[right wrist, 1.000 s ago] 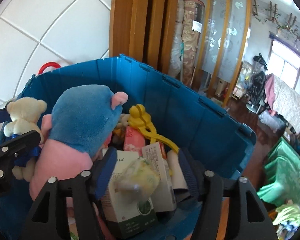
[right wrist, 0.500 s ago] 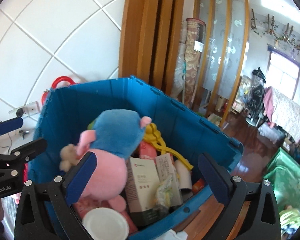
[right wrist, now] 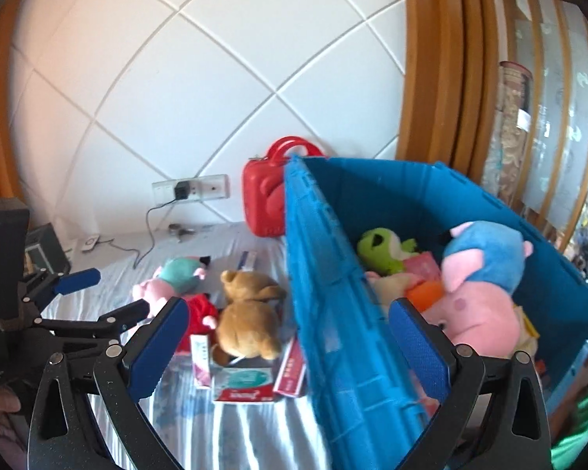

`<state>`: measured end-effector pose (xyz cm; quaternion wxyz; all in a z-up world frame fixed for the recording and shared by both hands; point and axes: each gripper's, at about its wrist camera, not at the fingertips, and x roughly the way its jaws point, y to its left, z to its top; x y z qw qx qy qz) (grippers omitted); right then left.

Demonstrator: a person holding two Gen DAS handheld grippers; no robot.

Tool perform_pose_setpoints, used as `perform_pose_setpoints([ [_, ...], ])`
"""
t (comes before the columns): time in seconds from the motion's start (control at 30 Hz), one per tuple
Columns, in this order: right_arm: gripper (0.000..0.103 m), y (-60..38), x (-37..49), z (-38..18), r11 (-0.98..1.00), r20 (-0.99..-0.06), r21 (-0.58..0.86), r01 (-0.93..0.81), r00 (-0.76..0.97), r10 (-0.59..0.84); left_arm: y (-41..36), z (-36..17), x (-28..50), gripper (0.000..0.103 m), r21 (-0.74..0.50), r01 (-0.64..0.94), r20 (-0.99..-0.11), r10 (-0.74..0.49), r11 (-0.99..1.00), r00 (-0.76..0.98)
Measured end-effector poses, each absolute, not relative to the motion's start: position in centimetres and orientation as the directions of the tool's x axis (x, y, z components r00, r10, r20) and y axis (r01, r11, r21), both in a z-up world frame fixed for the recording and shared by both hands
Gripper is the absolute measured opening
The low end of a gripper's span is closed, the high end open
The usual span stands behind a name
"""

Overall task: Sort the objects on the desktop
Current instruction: 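Move both tools back over the bed toward the remaining toys, then grasp the red-shirt pig with the left tool while the right tool grasps the ointment box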

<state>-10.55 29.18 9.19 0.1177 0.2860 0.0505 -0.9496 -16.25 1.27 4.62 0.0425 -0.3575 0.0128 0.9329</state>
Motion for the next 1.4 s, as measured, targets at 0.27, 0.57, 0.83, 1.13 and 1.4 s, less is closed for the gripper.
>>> perform_pose_setpoints([
  [0.27, 0.103, 22.4, -11.5, 4.1, -0.934, -0.622, -0.006, 0.357, -0.733, -0.276, -4.2, -0.4, -16.4, 0.081, -0.001, -0.017, -0.737, 0.012, -1.000, -0.675],
  [0.57, 0.103, 19.6, -16.3, -5.4, -0.935, -0.783, 0.081, 0.345, -0.558, -0.274, -5.2, -7.4, -20.8, 0.081, 0.001, -0.058, -0.834, 0.031, -0.998, -0.551],
  [0.83, 0.085, 19.3, -19.9, -10.5, -0.946, -0.853, 0.125, 0.299, -0.454, -0.256, -4.1, -11.9, -26.3, 0.081, 0.029, -0.126, -0.881, 0.034, -0.992, -0.471],
  [1.13, 0.073, 19.9, -22.5, -12.8, -0.949, -0.884, 0.150, 0.276, -0.392, -0.254, -2.0, -14.9, -29.5, 0.068, 0.036, -0.187, -0.913, 0.044, -0.982, -0.406],
  [1.4, 0.069, 16.9, -23.8, -15.0, -0.911, -0.894, 0.222, 0.348, -0.301, -0.333, -5.8, -13.6, -25.4, 0.058, 0.033, -0.101, -0.910, 0.012, -0.994, -0.414],
])
